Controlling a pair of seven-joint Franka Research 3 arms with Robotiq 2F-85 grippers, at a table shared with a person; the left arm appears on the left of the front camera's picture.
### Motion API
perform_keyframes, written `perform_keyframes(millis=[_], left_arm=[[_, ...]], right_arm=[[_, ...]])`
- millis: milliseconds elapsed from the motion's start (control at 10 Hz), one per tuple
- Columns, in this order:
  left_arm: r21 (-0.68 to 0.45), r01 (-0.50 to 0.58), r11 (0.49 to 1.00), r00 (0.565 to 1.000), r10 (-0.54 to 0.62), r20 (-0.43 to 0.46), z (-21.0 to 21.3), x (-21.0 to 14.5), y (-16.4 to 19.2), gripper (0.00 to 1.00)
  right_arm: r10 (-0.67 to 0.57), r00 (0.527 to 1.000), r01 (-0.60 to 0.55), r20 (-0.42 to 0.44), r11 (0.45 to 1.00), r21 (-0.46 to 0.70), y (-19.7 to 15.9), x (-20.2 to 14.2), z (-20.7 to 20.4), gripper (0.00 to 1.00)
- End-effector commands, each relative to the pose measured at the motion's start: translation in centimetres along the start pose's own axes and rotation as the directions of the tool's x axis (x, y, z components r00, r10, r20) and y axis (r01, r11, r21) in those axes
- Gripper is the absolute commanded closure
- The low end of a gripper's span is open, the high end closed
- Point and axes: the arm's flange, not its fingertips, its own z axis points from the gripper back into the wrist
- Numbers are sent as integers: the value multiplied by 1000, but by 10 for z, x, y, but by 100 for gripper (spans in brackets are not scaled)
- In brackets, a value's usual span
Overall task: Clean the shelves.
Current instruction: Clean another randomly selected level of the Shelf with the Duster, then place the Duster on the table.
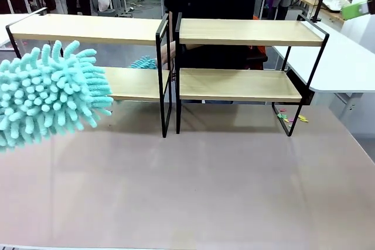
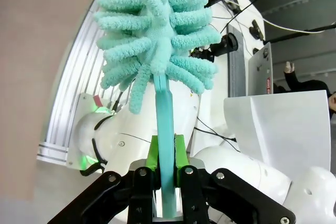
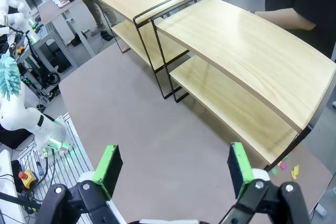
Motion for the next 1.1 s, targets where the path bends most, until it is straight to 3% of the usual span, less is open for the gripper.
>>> perform_keyframes(millis=[0, 1000], left_arm=[[-1, 22, 1000, 1000, -22, -5, 0, -1, -4, 87], [-1, 22, 1000, 1000, -22, -5, 0, -1, -4, 87]], right_arm=[[2, 1000, -2, 4, 1000, 2, 1, 1, 0, 0], [2, 1000, -2, 4, 1000, 2, 1, 1, 0, 0]])
